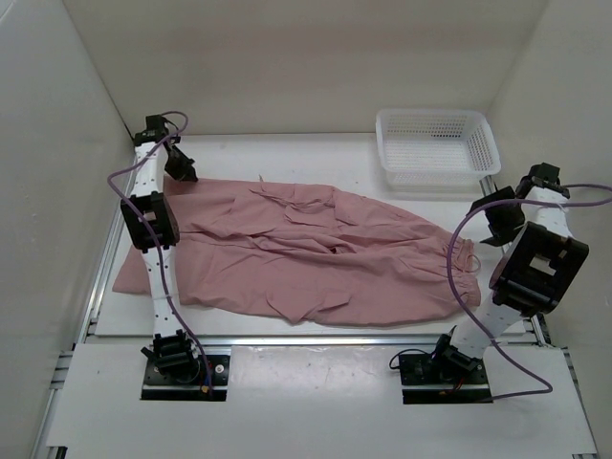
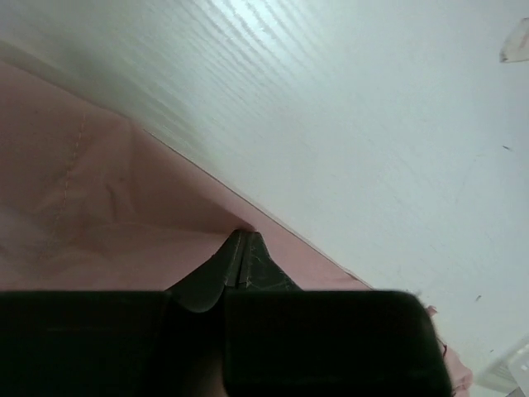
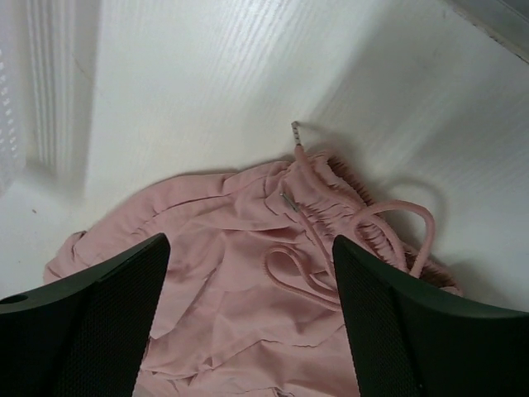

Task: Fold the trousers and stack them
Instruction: Flatten the trousers out

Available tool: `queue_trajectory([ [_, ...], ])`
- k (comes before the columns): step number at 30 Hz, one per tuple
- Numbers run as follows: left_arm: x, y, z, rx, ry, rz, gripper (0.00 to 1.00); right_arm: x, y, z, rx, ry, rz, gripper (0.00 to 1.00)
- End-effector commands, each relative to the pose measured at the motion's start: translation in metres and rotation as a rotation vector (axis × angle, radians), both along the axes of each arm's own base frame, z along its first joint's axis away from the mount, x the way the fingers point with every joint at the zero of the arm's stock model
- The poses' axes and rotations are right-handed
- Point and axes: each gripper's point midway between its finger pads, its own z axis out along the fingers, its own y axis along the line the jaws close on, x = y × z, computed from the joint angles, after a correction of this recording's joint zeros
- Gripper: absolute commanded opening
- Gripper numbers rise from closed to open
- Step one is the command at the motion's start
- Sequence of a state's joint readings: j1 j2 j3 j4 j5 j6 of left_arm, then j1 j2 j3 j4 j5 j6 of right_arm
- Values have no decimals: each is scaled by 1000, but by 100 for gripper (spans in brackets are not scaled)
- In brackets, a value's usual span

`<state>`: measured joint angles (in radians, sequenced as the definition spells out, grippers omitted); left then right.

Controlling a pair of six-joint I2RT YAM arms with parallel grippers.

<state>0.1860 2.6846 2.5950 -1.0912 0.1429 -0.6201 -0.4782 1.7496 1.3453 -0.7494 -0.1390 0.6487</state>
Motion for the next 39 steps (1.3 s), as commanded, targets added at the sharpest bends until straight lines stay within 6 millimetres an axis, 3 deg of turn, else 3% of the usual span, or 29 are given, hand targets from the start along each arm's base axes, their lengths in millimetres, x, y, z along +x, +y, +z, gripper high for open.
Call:
queue_trajectory([
  [1,17,-2,92,25,-205,-28,10,-5,-8,3,28,18,-35,85],
  [3,12,2,91,49,-190,-24,10,-5,-8,3,28,18,-35,85],
  [4,10,2,95,56,-193,-35,15,-3,-3,4,39,12,-21,85],
  [6,5,5,82,72,-158,-45,48,2,3,7,35,4,-3,85],
  [7,5,7,82,84,-155,-38,74,5,13,7,35,5,26,85],
  [8,0,6,72,83,-126,-48,86,7,15,3,17,14,36,83],
  [10,-3,8,56,91,-88,-55,100,13,27,4,-11,17,74,81],
  [11,-4,8,44,92,-68,-67,100,13,28,3,-36,28,79,79],
  [19,-1,15,15,113,-20,-54,100,21,41,12,-115,17,125,77],
  [22,-10,21,-4,145,43,-52,100,18,40,15,-123,20,122,77],
  [24,-18,15,-19,154,90,-88,85,18,38,14,-137,24,127,77],
  [26,-17,14,-16,182,90,-99,75,14,36,14,-150,30,132,77],
  [27,-16,14,-9,184,79,-98,47,14,36,14,-150,30,132,77],
  [30,-18,17,11,209,53,-114,11,9,36,9,-154,52,139,77],
  [33,-17,19,29,233,22,-126,11,8,32,15,-183,43,139,77],
  [37,-12,22,84,266,-79,-108,11,-2,25,16,-232,66,130,77],
  [39,-11,25,100,285,-111,-85,11,-7,20,24,-272,62,135,77],
])
